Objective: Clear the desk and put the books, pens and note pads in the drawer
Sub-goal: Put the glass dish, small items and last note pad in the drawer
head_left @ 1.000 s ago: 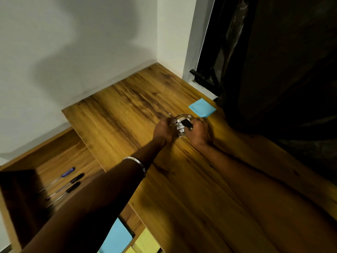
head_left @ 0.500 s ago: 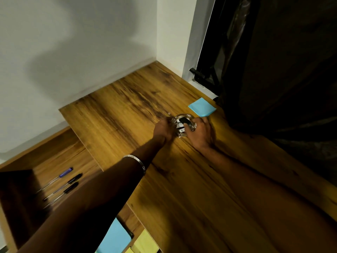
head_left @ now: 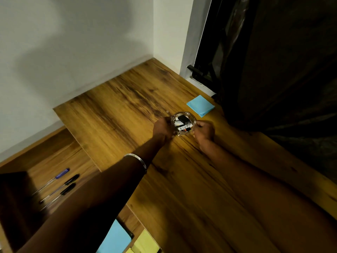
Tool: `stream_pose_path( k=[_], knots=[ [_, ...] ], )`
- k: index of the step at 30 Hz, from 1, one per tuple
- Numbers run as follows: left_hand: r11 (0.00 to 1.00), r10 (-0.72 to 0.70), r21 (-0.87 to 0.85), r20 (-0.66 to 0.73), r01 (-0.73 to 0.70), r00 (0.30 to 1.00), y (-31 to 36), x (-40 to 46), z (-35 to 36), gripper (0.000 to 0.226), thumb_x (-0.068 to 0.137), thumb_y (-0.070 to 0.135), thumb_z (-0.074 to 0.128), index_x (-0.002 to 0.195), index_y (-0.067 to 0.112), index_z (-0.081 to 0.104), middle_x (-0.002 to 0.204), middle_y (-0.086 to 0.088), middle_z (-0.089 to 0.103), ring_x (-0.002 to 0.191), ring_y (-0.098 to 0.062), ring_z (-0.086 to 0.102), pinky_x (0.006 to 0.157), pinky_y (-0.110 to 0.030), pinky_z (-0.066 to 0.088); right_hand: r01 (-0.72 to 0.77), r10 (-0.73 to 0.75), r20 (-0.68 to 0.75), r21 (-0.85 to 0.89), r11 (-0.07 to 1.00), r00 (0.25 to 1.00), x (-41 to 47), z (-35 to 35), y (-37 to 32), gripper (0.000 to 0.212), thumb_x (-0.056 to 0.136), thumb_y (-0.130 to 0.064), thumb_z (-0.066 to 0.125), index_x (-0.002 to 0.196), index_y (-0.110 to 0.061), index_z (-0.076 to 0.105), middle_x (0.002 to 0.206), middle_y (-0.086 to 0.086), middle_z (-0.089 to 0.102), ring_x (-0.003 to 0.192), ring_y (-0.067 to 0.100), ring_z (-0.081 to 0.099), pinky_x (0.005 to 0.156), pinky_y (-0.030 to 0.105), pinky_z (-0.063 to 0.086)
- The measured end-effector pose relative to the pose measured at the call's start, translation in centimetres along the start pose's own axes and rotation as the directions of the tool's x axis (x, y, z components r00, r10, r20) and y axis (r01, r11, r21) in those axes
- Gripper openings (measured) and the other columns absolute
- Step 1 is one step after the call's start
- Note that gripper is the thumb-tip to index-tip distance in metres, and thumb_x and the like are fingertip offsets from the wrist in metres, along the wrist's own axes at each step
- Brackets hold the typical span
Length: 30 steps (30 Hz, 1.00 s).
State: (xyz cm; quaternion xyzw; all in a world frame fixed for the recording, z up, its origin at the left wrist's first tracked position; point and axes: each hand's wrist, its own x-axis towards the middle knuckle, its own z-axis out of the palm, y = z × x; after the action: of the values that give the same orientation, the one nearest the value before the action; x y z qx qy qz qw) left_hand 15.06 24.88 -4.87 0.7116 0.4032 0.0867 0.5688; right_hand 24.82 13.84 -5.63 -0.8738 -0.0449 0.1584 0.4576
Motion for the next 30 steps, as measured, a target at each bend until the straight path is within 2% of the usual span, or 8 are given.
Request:
stream_pose_path(
  k=[2,4,8,14,21,24,26,30],
  knots=[
    [1.000,0.009,0.012,-0.002,-0.009,1.000,0.0,0.0,-0.1,0.031,0.085,0.002,0.055,0.068,0.027,0.064,0.076,-0.020,0.072,0.071,-0.039,0.071,0.066,-0.055,0.058,-0.035,0.035,-0.004,0.041,0.999,0.999,0.1,0.4,0.1,0.030,0.092,-0.004,0.056,0.122,-0.004,0.064,0.114,0.016,0.070,0.094,0.023,0.067,0.083,0.040,0.058],
    [1.000,-0.004,-0.005,0.004,0.004,1.000,-0.2,0.1,-0.1,0.030,0.085,0.000,0.055,0.070,0.024,0.065,0.079,-0.021,0.072,0.069,-0.037,0.071,0.066,-0.057,0.057,-0.050,0.051,-0.015,0.058,0.997,0.999,0.2,0.5,0.3,0.031,0.092,-0.003,0.057,0.122,-0.004,0.064,0.113,0.016,0.070,0.099,0.026,0.069,0.086,0.044,0.058],
    [0.999,0.012,0.033,-0.015,-0.011,1.000,-0.4,-0.2,0.0,0.016,0.080,0.008,0.060,0.089,0.014,0.072,0.078,-0.014,0.073,0.067,-0.026,0.072,0.064,-0.049,0.060,-0.068,0.069,-0.015,0.091,0.994,0.997,0.0,0.7,0.3,0.030,0.091,-0.001,0.055,0.121,-0.002,0.064,0.114,0.017,0.070,0.095,0.025,0.067,0.087,0.042,0.058],
    [0.998,0.038,0.043,-0.049,-0.035,0.998,-0.3,-1.5,0.0,0.030,0.072,0.022,0.055,0.097,0.020,0.072,0.087,-0.007,0.075,0.079,-0.027,0.072,0.069,-0.048,0.060,-0.053,0.058,-0.063,0.071,0.996,0.996,-1.3,0.6,0.2,0.029,0.090,0.001,0.055,0.117,0.003,0.065,0.115,0.016,0.069,0.104,0.027,0.067,0.081,0.028,0.054],
    [0.999,0.027,0.038,-0.046,-0.025,0.999,-0.6,-2.7,-0.5,0.038,0.065,0.023,0.058,0.101,0.020,0.072,0.094,-0.006,0.075,0.085,-0.026,0.072,0.072,-0.050,0.059,-0.144,0.155,-0.040,0.199,0.969,0.987,-2.2,1.2,0.9,0.029,0.088,0.005,0.057,0.116,0.004,0.065,0.110,0.022,0.069,0.095,0.034,0.069,0.084,0.046,0.058],
    [0.998,0.054,0.045,-0.066,-0.051,0.996,0.1,-4.0,-0.8,0.030,0.077,0.012,0.062,0.105,0.017,0.072,0.101,-0.005,0.074,0.092,-0.022,0.070,0.080,-0.043,0.058,-0.152,0.166,-0.042,0.229,0.961,0.985,-2.9,1.1,1.2,0.027,0.089,0.004,0.058,0.115,0.003,0.066,0.109,0.022,0.069,0.094,0.035,0.069,0.084,0.045,0.058],
    [0.990,0.105,0.106,-0.102,-0.094,0.989,0.4,-4.8,-1.1,0.028,0.082,0.013,0.060,0.106,0.018,0.072,0.102,-0.003,0.074,0.094,-0.019,0.068,0.083,-0.035,0.056,-0.155,0.173,-0.050,0.249,0.956,0.984,-3.6,1.0,1.2,0.027,0.090,0.003,0.058,0.116,0.003,0.065,0.109,0.021,0.069,0.094,0.035,0.069,0.083,0.043,0.059],
    [0.987,0.128,0.110,-0.126,-0.115,0.984,0.4,-6.5,-1.3,0.024,0.086,0.015,0.057,0.105,0.016,0.072,0.100,-0.006,0.074,0.091,-0.022,0.069,0.080,-0.037,0.057,-0.145,0.161,-0.053,0.236,0.961,0.986,-5.1,0.8,1.4,0.027,0.090,-0.001,0.061,0.116,0.000,0.066,0.109,0.019,0.070,0.094,0.031,0.070,0.083,0.043,0.059]
  ],
)
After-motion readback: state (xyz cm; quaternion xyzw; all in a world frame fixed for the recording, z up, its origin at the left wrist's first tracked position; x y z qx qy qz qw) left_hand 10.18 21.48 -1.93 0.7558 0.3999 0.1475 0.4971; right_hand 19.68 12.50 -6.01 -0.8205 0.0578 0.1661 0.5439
